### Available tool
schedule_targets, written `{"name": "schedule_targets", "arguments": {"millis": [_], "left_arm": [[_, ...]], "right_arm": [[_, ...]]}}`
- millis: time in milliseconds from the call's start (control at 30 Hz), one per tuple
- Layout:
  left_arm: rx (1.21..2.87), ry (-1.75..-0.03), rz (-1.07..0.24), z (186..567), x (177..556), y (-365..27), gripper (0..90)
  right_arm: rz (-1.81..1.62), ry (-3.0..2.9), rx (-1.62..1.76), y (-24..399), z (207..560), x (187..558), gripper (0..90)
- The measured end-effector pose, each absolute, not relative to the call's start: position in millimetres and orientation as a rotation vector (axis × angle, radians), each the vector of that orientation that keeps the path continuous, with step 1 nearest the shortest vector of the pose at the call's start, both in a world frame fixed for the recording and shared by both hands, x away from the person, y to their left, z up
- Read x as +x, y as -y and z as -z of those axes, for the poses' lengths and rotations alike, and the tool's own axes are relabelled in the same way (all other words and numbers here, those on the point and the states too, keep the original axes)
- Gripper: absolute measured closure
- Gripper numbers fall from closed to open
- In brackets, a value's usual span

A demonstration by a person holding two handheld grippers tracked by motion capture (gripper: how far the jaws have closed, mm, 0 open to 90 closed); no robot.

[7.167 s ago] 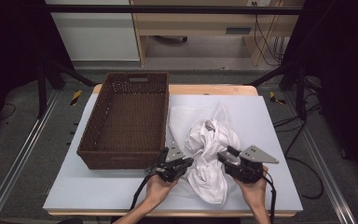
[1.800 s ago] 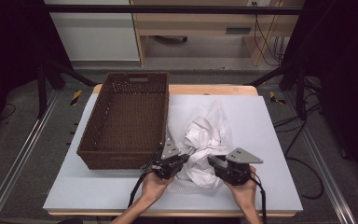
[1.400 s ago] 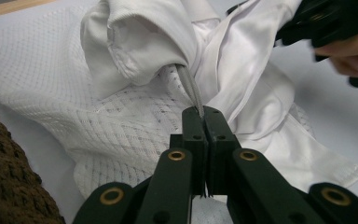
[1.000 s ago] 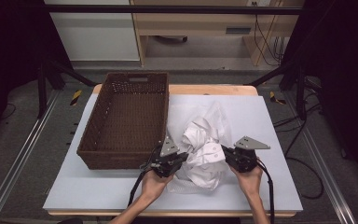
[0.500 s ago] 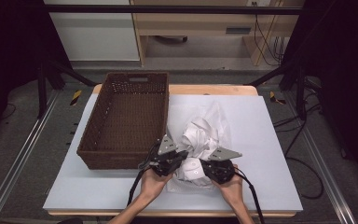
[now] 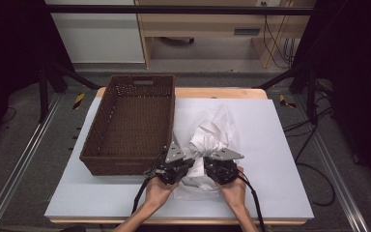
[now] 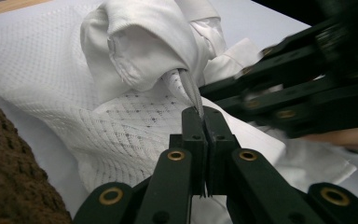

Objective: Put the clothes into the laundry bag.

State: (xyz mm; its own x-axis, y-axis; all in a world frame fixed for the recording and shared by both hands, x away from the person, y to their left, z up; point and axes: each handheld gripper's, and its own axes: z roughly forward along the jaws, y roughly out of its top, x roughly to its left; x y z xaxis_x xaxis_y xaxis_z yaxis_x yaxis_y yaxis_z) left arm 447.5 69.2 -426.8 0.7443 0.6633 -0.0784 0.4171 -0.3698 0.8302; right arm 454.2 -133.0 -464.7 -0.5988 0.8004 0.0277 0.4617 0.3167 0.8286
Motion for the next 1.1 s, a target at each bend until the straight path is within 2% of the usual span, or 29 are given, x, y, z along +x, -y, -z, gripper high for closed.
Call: {"name": "schedule_targets", "arguments": {"millis": [200,300,400,500,567,633,933,1100], "left_arm": [[2.025,-0.817,-0.339,429,449,-69,88.0],[2.029,-0.811,-0.349,429,448,-68,88.1],[2.030,-0.810,-0.351,430,448,-68,88.0],[2.034,-0.811,-0.355,430,449,-68,88.0],[2.037,-0.815,-0.355,431,450,-68,88.0],[2.034,-0.818,-0.357,431,450,-68,88.0],[2.003,-0.846,-0.339,426,452,-72,88.1],[1.997,-0.852,-0.344,423,452,-70,88.1]], "right_arm": [[-1.257,-2.060,1.120,179,437,441,55.7],[-1.227,-1.992,1.217,198,435,460,44.1],[-1.221,-1.981,1.294,201,442,482,43.3],[-1.255,-2.006,1.337,197,452,498,52.8],[-1.293,-2.022,1.375,198,455,503,71.9],[-1.287,-2.029,1.368,200,453,501,83.6],[-1.443,-2.021,1.079,203,420,446,85.0],[-1.518,-2.098,0.901,188,416,419,85.1]]}}
